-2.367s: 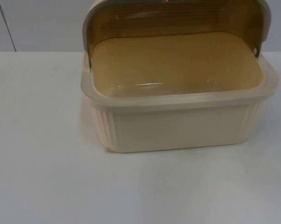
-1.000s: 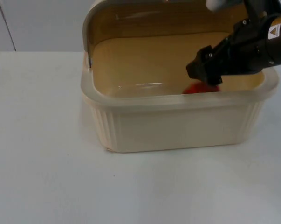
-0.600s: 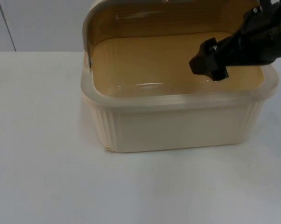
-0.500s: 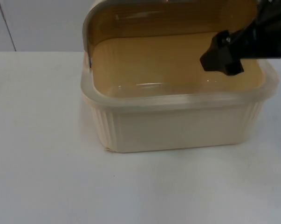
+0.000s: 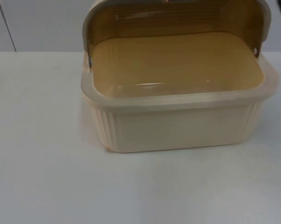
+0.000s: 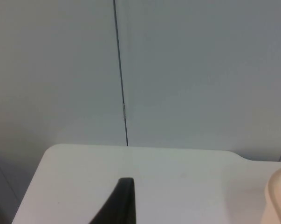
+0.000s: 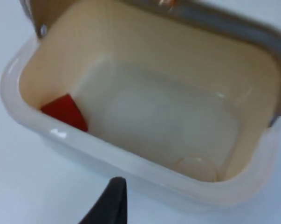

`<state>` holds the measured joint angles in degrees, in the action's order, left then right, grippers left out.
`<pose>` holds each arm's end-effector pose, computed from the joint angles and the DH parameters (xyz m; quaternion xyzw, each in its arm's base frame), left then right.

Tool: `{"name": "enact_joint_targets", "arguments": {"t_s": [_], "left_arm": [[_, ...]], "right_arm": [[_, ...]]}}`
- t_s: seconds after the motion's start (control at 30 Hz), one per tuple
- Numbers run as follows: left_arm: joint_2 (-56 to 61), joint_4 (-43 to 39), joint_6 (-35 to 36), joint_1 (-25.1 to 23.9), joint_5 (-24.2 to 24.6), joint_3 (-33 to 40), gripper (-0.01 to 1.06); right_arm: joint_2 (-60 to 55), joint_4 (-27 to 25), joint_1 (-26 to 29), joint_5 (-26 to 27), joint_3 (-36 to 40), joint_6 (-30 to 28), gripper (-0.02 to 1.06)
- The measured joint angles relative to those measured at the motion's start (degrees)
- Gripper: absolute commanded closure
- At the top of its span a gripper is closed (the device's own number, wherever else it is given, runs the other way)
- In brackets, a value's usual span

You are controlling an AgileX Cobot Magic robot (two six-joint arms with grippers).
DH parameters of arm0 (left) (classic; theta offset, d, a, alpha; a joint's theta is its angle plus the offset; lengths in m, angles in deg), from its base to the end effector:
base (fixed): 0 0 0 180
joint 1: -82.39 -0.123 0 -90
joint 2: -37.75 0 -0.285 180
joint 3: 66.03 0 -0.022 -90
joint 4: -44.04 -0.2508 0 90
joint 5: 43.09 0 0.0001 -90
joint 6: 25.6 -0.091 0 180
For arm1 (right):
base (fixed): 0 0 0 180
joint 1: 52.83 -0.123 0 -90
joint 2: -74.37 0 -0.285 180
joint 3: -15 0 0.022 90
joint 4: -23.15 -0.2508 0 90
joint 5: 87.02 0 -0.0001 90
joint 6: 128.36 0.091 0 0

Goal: Open the box lid with the left hand, place the block into the box with the right hand, then close the box lid with the left hand.

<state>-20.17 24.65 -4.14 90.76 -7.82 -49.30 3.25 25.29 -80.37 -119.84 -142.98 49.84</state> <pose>0.1701 -0.0074 0.4239 -0.0356 0.8083 0.0075 0.5877 0.2075 0.1061 0.3474 -0.2346 0.8593 0.0854 0.4464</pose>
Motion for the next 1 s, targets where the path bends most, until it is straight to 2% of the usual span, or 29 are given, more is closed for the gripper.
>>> {"name": "enact_joint_targets", "arguments": {"t_s": [0.1, 0.13, 0.2, 0.3, 0.43, 0.6, 0.8, 0.93, 1.0], "left_arm": [[0.0, 0.11, 0.0, 0.0, 0.0, 0.0, -0.01], [0.0, 0.11, 0.0, 0.0, 0.0, 0.0, -0.01], [0.0, 0.11, -0.03, 0.0, 0.0, 0.0, -0.01], [0.0, 0.11, -0.03, 0.0, 0.0, 0.0, -0.01], [0.0, 0.11, -0.03, 0.0, 0.0, 0.0, -0.01], [0.0, 0.11, 0.97, 0.0, 0.13, 0.0, -0.01], [0.0, 0.24, 3.24, 0.0, 0.13, 0.0, -0.01], [0.0, 0.34, 3.42, 0.0, 0.13, 0.0, -0.01], [0.0, 0.34, 3.42, 0.0, 0.13, 0.0, -0.01]], "right_arm": [[5.64, 0.58, 4.88, -2.62, 0.0, 0.75, -0.01], [5.64, 0.58, 4.88, -2.62, 0.0, 0.75, -0.01], [9.87, 1.48, 11.6, -5.2, 0.0, 0.57, -0.01], [14.3, 2.25, 18.47, -7.76, 0.0, -0.22, -0.01], [18.17, 2.3, 22.66, -8.33, 0.0, -0.33, -0.01], [21.03, 3.91, 25.18, -8.66, 0.0, 1.8, -0.01], [21.91, 9.35, 25.32, -10.93, 0.0, 6.51, -0.01], [22.02, 16.85, 25.32, -13.01, 0.0, 12.83, -0.01], [22.02, 18.26, 25.32, -13.52, 0.0, 14.18, -0.01]]}}
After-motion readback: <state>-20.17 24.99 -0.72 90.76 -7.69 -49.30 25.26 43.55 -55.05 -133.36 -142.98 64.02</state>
